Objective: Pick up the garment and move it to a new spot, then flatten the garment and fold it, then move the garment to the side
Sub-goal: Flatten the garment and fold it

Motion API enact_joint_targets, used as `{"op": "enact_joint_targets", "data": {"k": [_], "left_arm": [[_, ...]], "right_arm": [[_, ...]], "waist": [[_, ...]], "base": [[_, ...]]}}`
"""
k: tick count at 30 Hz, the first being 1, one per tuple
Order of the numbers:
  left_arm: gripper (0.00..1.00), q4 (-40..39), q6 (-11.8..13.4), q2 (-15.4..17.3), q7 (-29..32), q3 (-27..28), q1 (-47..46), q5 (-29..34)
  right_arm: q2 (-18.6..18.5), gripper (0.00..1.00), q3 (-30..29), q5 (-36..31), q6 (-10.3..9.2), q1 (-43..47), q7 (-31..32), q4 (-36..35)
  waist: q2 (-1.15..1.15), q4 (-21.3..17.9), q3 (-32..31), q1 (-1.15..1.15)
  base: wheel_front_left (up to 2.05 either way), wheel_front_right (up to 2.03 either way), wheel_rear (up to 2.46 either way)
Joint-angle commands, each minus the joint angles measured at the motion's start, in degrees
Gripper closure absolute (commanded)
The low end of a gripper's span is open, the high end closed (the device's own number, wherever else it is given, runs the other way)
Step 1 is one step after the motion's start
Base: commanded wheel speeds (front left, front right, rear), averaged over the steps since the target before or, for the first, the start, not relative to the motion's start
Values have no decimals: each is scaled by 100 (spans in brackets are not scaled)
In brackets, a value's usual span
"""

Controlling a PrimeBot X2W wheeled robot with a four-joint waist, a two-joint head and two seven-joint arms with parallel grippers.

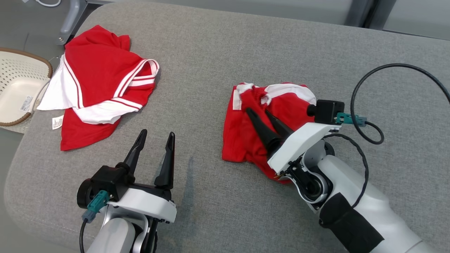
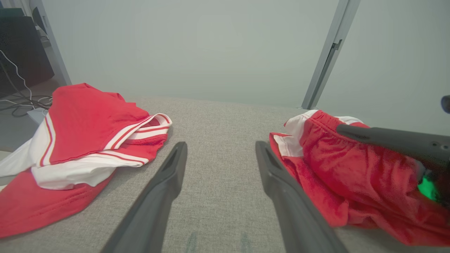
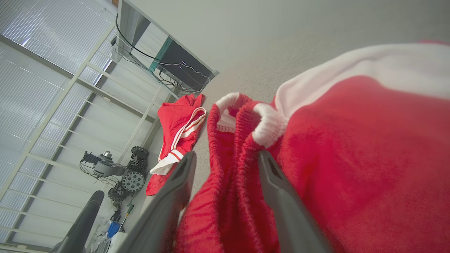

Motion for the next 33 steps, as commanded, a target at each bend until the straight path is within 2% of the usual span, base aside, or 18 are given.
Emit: {"op": "enact_joint_targets", "data": {"k": [1,7,12,15,17,23,24,29,33], "left_arm": [[0,12,-27,14,-24,40,-73,56],[0,46,-89,-37,-24,154,-52,152],[0,70,-125,-42,-24,236,14,218],[0,85,-131,-30,-24,280,58,244],[0,84,-126,-9,-24,317,74,251],[0,52,-68,65,-24,425,92,267],[0,52,-68,65,-24,425,92,267],[0,-5,-1,115,-24,544,139,252],[0,-61,54,167,-24,616,194,245]], "right_arm": [[-3,0,58,5,15,-91,-71,-41],[-47,0,566,-75,14,-109,-324,-406],[-286,0,924,-410,14,-163,-721,-836],[-541,0,835,-809,14,-153,-925,-1019],[-664,0,595,-1183,14,-65,-977,-1095],[-800,0,-1025,-2656,13,688,-977,-1760],[-800,0,-1025,-2656,13,688,-977,-1760],[-788,0,-2097,-3670,13,1429,-979,-2185],[-736,0,-2770,-4177,13,1910,-973,-2390]], "waist": [[0,-15,2,0],[0,-139,-31,0],[0,-275,-98,0],[0,-371,-152,0],[0,-440,-181,0],[0,-623,-232,0],[0,-623,-232,0],[0,-729,-275,0],[0,-804,-311,0]], "base": [[0,0,0],[0,0,0],[0,0,0],[0,0,0],[0,0,0],[0,0,0],[0,0,0],[0,0,0],[0,0,0]]}}
